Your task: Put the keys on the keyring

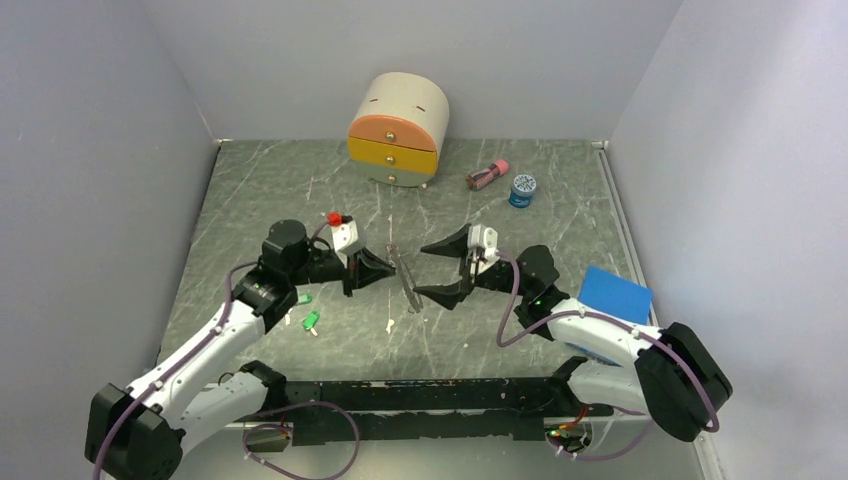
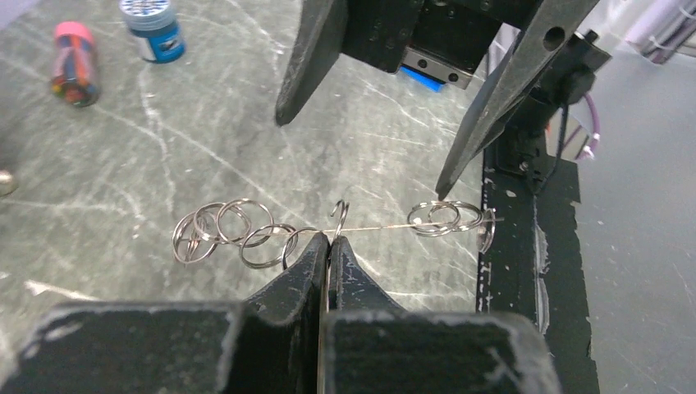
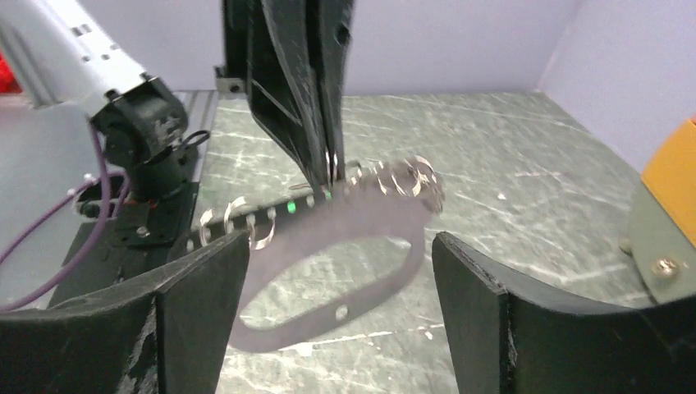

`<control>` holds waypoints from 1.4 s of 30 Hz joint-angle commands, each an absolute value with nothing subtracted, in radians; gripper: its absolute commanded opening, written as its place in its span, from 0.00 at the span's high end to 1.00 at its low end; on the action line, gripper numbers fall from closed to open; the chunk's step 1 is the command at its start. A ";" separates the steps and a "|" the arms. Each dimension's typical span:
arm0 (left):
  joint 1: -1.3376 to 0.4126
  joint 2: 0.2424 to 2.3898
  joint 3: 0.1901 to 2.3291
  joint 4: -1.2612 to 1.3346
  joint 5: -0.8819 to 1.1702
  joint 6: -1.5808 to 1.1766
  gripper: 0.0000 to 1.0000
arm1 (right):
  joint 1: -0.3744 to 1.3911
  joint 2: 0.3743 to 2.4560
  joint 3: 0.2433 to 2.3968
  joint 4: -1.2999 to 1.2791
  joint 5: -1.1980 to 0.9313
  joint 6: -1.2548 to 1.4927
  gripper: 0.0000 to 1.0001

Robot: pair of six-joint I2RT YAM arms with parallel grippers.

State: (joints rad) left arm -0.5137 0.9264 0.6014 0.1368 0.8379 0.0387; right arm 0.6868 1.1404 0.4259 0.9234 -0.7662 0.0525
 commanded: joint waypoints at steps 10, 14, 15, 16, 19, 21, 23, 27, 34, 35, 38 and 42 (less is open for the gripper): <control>-0.192 0.890 0.745 -0.158 0.839 0.024 0.97 | 0.604 1.103 0.416 0.908 -0.495 0.260 0.01; -0.060 0.860 0.726 -0.187 0.821 0.006 0.97 | 0.602 1.111 0.504 0.651 -0.348 0.289 0.01; -0.031 0.851 0.719 -0.195 0.799 -0.028 0.98 | 0.600 1.129 0.531 0.595 -0.327 0.300 0.01; -0.008 0.840 0.712 -0.201 0.771 -0.040 0.98 | 0.600 1.149 0.556 0.541 -0.322 0.293 0.01; 0.080 0.793 0.683 -0.205 0.675 -0.079 0.97 | 0.601 1.234 0.613 0.473 -0.357 0.307 0.01; 0.116 0.752 0.663 -0.206 0.606 -0.100 0.97 | 0.604 1.292 0.644 0.461 -0.389 0.341 0.01; 0.137 0.720 0.649 -0.220 0.525 -0.105 0.97 | 0.624 1.363 0.671 0.486 -0.420 0.365 0.01; 0.144 0.664 0.654 -0.277 0.368 -0.082 0.97 | 0.742 1.503 0.771 0.428 -0.328 0.370 0.01; 0.145 0.550 0.644 -0.335 0.075 -0.048 0.97 | 0.945 1.773 0.981 0.386 -0.200 0.340 0.12; 0.145 0.536 0.641 -0.338 0.049 -0.045 0.97 | 0.965 1.807 1.011 0.391 -0.189 0.343 0.14; 0.144 0.500 0.638 -0.351 -0.023 -0.036 0.97 | 1.035 1.889 1.098 0.401 -0.151 0.322 0.18; 0.145 0.474 0.634 -0.361 -0.074 -0.033 0.97 | 1.117 1.983 1.196 0.405 -0.070 0.271 0.27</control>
